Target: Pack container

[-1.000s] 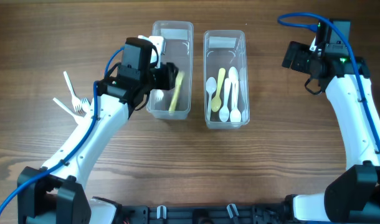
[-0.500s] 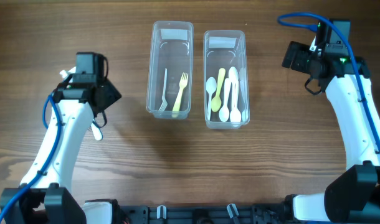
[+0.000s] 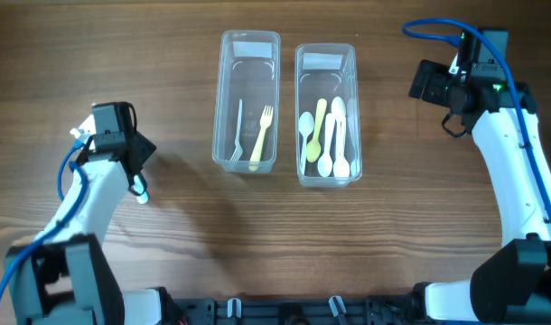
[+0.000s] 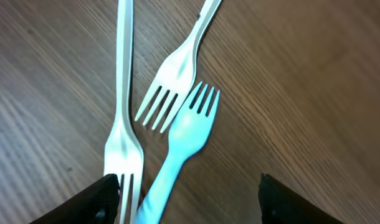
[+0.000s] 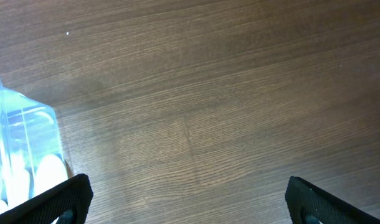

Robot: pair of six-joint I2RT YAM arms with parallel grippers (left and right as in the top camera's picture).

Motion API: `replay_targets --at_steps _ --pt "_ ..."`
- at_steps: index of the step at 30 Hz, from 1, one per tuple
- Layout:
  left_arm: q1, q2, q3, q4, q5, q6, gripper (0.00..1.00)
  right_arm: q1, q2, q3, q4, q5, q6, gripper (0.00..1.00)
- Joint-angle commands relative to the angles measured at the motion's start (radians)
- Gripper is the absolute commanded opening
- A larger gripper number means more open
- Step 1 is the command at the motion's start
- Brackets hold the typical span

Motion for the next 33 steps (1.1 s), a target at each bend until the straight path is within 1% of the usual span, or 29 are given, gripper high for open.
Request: replay_targets --at_steps 1,3,4,9,11,17,22,24,26,28,32,33 --pt "0.005 0.083 -0.010 0.055 0.017 0.022 0.70 -0.002 -0.025 0.013 0.002 0.006 -0.012 1.00" --pt "0.005 0.107 -0.010 0.114 0.068 0.092 0.66 -0.002 -0.025 0.013 0.002 0.006 -0.012 1.00" --pt "0.005 0.116 -0.010 0.129 0.073 0.100 0.66 -0.002 -0.025 0.013 0.002 0.006 -0.012 1.00" --pt "0.007 0.135 -0.010 0.140 0.072 0.100 0.66 -0.002 -0.025 0.013 0.002 0.006 -0.012 1.00" --pt "0.007 0.135 -0.010 0.140 0.068 0.121 0.66 -0.002 -0.025 0.013 0.002 0.006 -0.012 1.00" --pt "0.007 0.140 -0.012 0.140 0.042 0.127 0.65 -0.002 -0.025 0.013 0.002 0.006 -0.012 1.00" --pt "0.007 0.212 -0.012 0.171 0.042 0.127 0.63 -0.002 -0.025 0.013 0.002 0.006 -0.012 1.00" --pt "0.007 0.233 -0.012 0.174 0.043 0.127 0.57 -0.002 -0.025 0.013 0.002 0.006 -0.012 1.00" --pt "0.007 0.233 -0.012 0.179 0.043 0.127 0.44 -0.002 -0.025 0.013 0.002 0.006 -0.012 1.00" --pt "0.007 0.233 -0.012 0.188 0.051 0.127 0.21 -0.002 -0.025 0.013 0.002 0.006 -0.012 1.00" --pt "0.006 0.232 -0.012 0.200 0.077 0.127 0.08 -0.002 -0.025 0.013 0.002 0.006 -0.012 1.00" --pt "0.006 0.231 -0.012 0.203 0.079 0.127 0.08 -0.002 -0.025 0.013 0.002 0.006 -0.012 1.00"
